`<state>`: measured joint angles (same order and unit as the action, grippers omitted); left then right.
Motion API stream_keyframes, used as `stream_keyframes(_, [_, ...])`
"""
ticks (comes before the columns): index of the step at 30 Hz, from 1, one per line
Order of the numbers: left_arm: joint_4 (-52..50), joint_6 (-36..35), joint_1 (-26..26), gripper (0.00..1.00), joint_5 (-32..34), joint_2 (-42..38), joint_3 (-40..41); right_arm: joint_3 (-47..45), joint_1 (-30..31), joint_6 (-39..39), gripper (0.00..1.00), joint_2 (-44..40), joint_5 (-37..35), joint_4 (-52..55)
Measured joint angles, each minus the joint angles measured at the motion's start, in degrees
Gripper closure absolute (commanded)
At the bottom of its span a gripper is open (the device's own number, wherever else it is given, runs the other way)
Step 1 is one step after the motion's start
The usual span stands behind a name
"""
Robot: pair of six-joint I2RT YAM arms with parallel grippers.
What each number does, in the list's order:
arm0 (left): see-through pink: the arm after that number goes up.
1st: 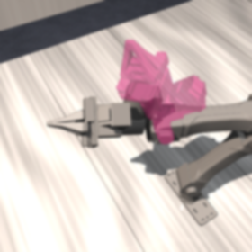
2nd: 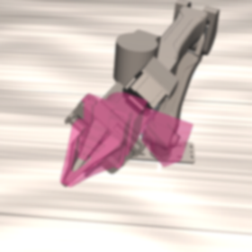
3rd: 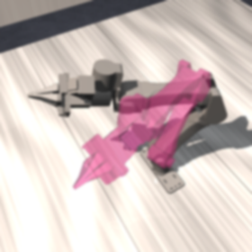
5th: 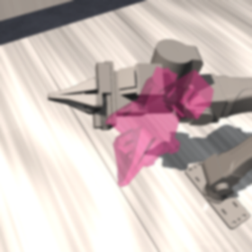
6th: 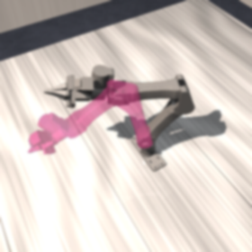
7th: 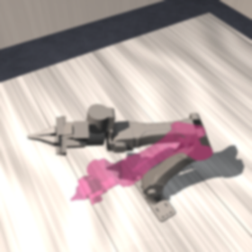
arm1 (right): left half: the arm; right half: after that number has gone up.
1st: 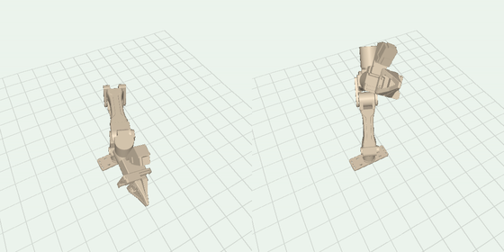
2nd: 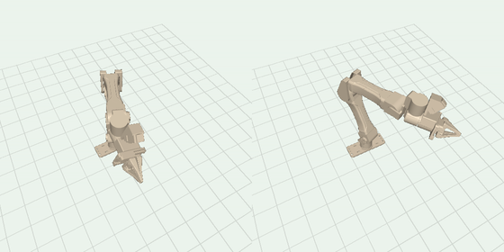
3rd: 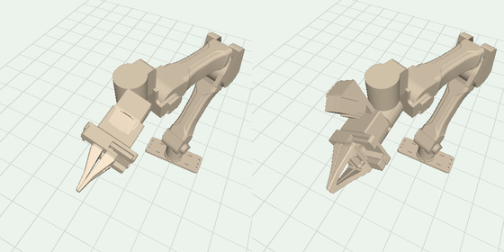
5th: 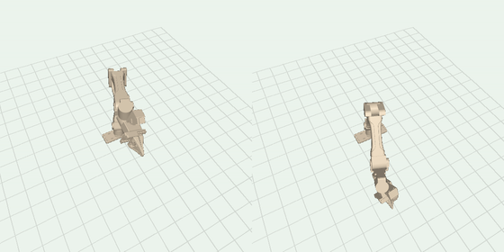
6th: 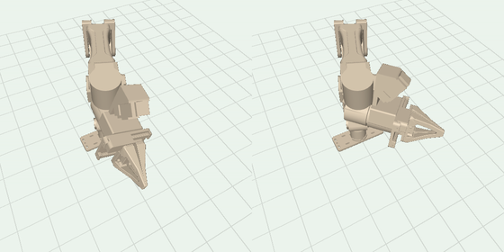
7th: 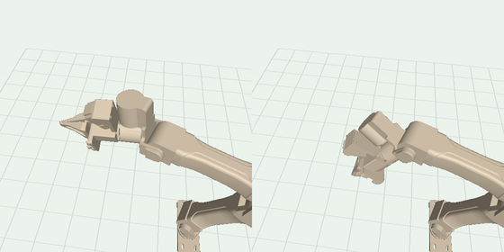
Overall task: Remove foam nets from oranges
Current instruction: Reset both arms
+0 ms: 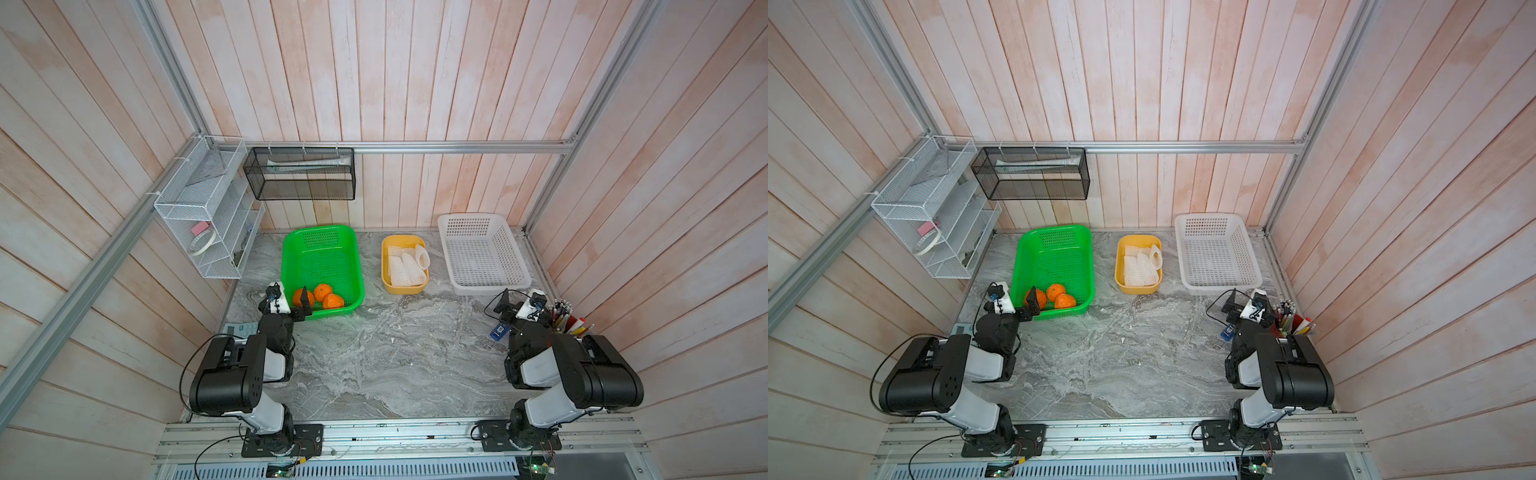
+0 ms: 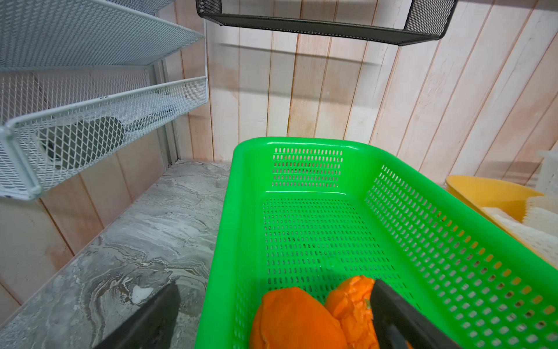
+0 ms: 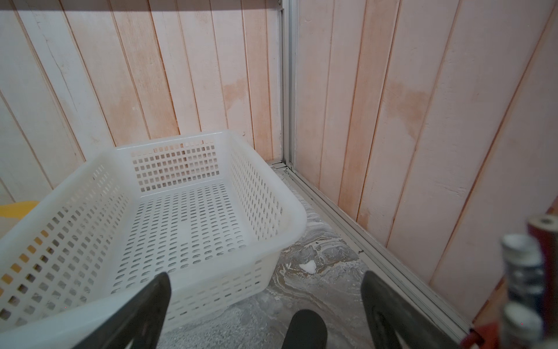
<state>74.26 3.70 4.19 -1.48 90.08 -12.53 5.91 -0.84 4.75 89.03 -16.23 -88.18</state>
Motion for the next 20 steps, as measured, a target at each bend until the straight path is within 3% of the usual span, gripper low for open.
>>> stream_keyframes(20, [-0.5, 0.0, 0.0, 0.0, 0.0, -0.2, -0.1, 3.7, 0.4, 0.1, 0.02, 0.0, 0.0, 6.8])
